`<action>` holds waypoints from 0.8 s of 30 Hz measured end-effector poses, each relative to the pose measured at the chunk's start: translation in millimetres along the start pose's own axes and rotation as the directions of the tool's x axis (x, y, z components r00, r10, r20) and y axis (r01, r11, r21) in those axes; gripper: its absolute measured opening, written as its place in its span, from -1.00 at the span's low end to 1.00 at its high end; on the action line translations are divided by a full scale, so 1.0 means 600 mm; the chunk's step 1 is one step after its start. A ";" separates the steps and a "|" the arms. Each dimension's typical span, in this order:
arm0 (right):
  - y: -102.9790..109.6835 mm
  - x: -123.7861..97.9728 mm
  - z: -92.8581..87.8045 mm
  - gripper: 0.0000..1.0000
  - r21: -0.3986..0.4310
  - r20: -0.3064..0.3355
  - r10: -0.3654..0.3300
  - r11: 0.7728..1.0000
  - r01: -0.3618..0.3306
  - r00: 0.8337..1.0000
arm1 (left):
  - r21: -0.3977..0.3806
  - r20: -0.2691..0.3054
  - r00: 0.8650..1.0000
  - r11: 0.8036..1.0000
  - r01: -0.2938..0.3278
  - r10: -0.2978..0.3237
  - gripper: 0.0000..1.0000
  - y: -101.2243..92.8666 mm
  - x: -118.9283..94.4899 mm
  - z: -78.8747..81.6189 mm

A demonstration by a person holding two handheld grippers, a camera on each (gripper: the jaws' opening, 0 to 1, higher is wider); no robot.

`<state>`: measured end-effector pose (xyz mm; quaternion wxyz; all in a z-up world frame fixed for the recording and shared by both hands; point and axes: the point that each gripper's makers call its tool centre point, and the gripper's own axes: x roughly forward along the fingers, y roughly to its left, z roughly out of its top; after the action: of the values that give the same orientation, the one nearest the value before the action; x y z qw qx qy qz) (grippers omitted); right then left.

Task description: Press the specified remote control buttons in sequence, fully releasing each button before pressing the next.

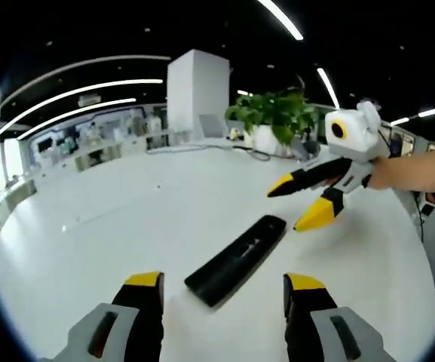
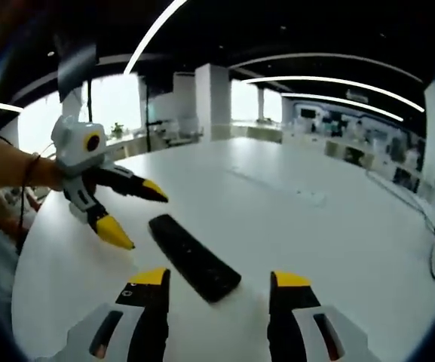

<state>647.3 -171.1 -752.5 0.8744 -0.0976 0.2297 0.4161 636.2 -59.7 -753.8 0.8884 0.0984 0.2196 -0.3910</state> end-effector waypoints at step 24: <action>0.012 -0.050 0.003 0.02 0.063 0.026 -0.109 0.992 0.107 0.994 | -0.018 0.018 0.997 0.997 -0.081 0.081 0.36 -0.034 -0.042 -0.003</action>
<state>626.0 -186.7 -736.4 0.9016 -0.0768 0.2237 0.3623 605.8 -56.3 -743.7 0.9063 0.0957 0.2106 -0.3537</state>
